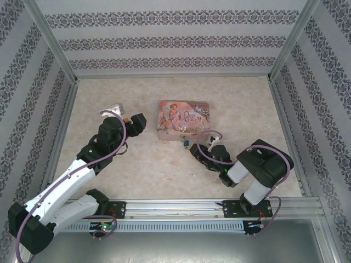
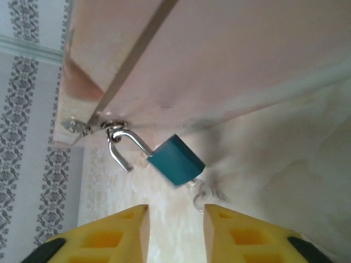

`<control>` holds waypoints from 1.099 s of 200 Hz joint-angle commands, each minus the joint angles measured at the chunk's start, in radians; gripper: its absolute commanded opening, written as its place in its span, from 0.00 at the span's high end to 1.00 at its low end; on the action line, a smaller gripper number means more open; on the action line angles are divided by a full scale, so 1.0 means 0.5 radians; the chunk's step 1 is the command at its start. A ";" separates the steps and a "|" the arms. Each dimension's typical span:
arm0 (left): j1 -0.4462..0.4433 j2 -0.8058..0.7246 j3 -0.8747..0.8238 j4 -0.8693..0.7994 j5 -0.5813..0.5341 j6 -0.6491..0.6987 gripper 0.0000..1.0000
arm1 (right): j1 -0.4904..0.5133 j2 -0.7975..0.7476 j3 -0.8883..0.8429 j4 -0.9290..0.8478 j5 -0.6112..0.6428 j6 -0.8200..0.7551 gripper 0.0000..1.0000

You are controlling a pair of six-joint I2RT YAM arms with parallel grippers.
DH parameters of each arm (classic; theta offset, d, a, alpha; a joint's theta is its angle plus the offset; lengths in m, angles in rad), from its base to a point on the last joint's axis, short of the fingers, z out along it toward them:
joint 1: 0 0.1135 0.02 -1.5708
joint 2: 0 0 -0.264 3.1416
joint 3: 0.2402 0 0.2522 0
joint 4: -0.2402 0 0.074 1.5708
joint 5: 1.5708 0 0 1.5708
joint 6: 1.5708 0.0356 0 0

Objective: Unlock the padlock with the key

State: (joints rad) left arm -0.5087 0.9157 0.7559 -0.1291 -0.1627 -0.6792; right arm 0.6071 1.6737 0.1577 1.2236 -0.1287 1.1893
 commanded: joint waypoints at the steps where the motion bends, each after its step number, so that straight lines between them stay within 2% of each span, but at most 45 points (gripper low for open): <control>1: 0.046 0.001 -0.015 -0.081 -0.040 0.068 0.20 | -0.025 -0.018 -0.038 0.058 0.014 -0.015 0.62; 39: 0.132 0.068 0.052 -0.180 0.016 0.134 0.10 | -0.060 -0.175 -0.042 -0.100 -0.034 -0.123 0.53; 65: 0.234 0.133 0.066 -0.171 0.165 0.103 0.07 | -0.079 -0.388 -0.051 -0.336 -0.005 -0.238 0.44; 79: 0.291 0.181 0.054 -0.112 0.287 0.063 0.06 | -0.085 -0.527 -0.055 -0.496 0.025 -0.309 0.36; 121: 0.417 0.441 0.102 0.037 0.704 0.044 0.05 | -0.118 -0.930 -0.069 -0.852 0.104 -0.431 0.02; 157: 0.468 0.738 0.268 0.011 0.923 0.084 0.07 | -0.203 -1.103 -0.025 -0.950 -0.067 -0.503 0.02; 183: 0.485 0.941 0.373 0.059 1.011 0.082 0.12 | -0.232 -1.098 0.017 -0.950 -0.179 -0.507 0.02; 220: 0.485 1.244 0.542 0.085 1.185 0.062 0.19 | -0.242 -1.063 0.056 -0.950 -0.202 -0.515 0.02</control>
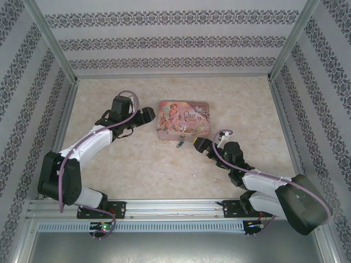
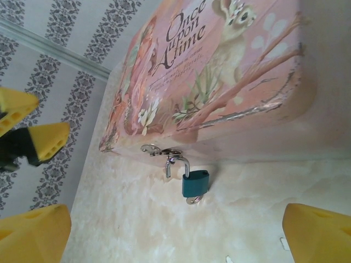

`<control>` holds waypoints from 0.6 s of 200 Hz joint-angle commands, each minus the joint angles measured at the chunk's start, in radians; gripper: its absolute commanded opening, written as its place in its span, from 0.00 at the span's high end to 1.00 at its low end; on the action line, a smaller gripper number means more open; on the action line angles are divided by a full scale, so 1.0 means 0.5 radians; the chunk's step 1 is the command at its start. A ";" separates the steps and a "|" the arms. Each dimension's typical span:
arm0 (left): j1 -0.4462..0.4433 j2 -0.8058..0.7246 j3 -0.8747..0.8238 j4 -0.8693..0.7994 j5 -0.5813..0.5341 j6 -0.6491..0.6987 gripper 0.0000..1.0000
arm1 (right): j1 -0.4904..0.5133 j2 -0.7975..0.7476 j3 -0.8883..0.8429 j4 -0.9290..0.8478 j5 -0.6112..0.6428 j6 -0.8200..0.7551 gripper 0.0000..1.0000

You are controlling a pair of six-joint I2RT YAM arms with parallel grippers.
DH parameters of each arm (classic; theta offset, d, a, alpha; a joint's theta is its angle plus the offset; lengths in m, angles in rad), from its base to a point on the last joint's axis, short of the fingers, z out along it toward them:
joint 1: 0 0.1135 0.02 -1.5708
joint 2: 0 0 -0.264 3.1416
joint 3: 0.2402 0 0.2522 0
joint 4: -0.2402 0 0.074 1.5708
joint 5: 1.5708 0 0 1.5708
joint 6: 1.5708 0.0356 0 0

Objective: Unlock the padlock with the key

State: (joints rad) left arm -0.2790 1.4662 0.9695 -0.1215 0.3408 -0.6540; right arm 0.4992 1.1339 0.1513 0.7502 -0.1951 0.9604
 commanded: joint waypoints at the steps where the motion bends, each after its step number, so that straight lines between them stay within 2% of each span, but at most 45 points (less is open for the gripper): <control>1: 0.026 0.153 0.120 0.069 0.185 0.011 0.19 | -0.026 0.019 0.069 -0.003 -0.070 -0.058 0.02; 81: 0.026 0.683 0.386 0.107 0.568 -0.078 0.31 | -0.039 0.193 0.159 0.080 -0.158 -0.050 0.02; 120: 0.021 0.762 0.366 0.078 0.587 -0.075 0.35 | -0.049 0.291 0.188 0.154 -0.183 -0.046 0.02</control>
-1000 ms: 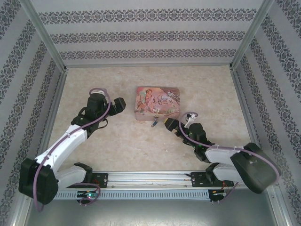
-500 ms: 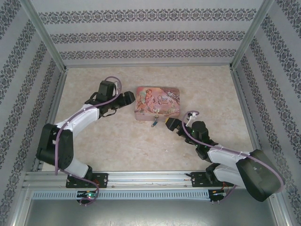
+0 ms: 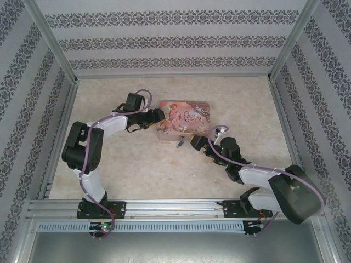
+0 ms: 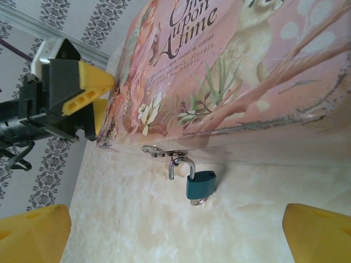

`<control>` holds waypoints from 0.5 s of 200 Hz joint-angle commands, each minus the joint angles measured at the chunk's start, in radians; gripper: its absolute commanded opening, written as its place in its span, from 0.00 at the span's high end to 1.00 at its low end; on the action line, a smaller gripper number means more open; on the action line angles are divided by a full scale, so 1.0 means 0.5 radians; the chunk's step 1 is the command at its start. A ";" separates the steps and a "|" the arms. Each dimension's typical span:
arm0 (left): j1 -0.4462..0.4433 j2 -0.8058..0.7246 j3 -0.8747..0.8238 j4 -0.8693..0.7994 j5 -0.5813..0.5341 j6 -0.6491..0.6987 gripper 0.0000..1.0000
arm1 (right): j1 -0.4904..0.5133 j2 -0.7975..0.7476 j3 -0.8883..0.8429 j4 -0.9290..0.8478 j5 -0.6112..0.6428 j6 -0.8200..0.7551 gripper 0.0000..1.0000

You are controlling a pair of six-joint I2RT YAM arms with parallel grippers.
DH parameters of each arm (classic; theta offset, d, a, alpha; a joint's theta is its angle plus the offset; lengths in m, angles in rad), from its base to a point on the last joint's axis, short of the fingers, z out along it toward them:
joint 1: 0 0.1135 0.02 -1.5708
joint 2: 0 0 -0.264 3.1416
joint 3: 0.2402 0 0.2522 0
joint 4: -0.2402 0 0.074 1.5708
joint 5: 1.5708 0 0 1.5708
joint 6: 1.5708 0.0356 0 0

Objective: Unlock the padlock with the key

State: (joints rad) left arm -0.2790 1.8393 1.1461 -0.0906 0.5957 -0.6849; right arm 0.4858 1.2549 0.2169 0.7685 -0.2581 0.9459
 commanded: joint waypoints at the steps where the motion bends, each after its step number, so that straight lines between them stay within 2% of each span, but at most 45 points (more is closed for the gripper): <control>1: 0.023 0.015 0.009 0.016 0.077 -0.012 0.35 | -0.023 0.052 0.059 0.120 -0.057 -0.017 0.02; 100: 0.019 -0.132 -0.375 0.017 0.039 0.009 0.44 | -0.180 0.371 0.270 0.266 -0.266 -0.072 0.02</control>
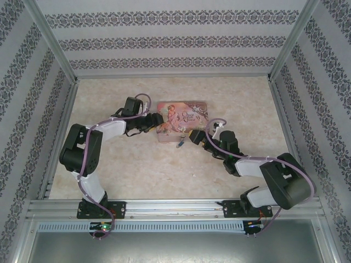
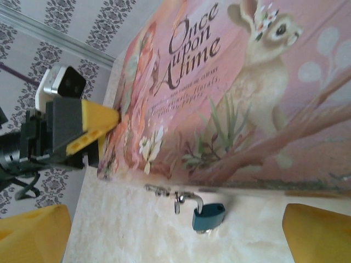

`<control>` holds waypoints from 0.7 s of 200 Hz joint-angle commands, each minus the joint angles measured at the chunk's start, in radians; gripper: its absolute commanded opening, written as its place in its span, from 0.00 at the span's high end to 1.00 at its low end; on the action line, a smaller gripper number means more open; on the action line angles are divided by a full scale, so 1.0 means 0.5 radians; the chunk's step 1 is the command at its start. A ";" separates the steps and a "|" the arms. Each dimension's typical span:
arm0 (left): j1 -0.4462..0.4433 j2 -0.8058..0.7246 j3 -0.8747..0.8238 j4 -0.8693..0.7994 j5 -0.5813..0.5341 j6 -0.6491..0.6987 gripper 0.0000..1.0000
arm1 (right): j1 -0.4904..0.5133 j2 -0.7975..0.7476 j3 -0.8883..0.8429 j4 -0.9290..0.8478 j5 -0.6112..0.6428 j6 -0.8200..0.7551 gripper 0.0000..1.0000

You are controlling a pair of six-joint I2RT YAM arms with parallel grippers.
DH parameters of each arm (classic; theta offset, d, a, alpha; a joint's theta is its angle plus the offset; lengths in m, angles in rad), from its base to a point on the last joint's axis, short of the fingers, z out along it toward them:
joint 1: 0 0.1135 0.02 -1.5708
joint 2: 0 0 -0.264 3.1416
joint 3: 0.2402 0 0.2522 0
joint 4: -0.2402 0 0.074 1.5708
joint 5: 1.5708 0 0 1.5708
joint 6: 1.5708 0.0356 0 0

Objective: Unlock the padlock with the key

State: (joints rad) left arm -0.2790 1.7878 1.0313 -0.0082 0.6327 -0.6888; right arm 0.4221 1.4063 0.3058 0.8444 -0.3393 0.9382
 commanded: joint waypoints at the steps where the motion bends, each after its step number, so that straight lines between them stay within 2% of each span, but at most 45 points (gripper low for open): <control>1: 0.020 -0.032 -0.150 -0.146 -0.035 0.016 0.44 | -0.056 0.071 0.109 0.115 -0.107 -0.057 0.01; 47: 0.021 -0.143 -0.322 -0.073 -0.029 -0.039 0.45 | -0.149 0.251 0.270 0.170 -0.257 -0.133 0.02; 75: 0.019 -0.208 -0.384 -0.052 -0.047 -0.050 0.44 | -0.169 0.324 0.267 0.275 -0.242 -0.098 0.02; 140: 0.020 -0.265 -0.360 -0.055 -0.083 -0.045 0.44 | -0.199 0.239 0.149 0.305 -0.203 -0.095 0.01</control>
State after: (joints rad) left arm -0.2790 1.6642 0.8700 0.0528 0.6315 -0.7261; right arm 0.3412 1.5620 0.4099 0.9409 -0.4385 0.9085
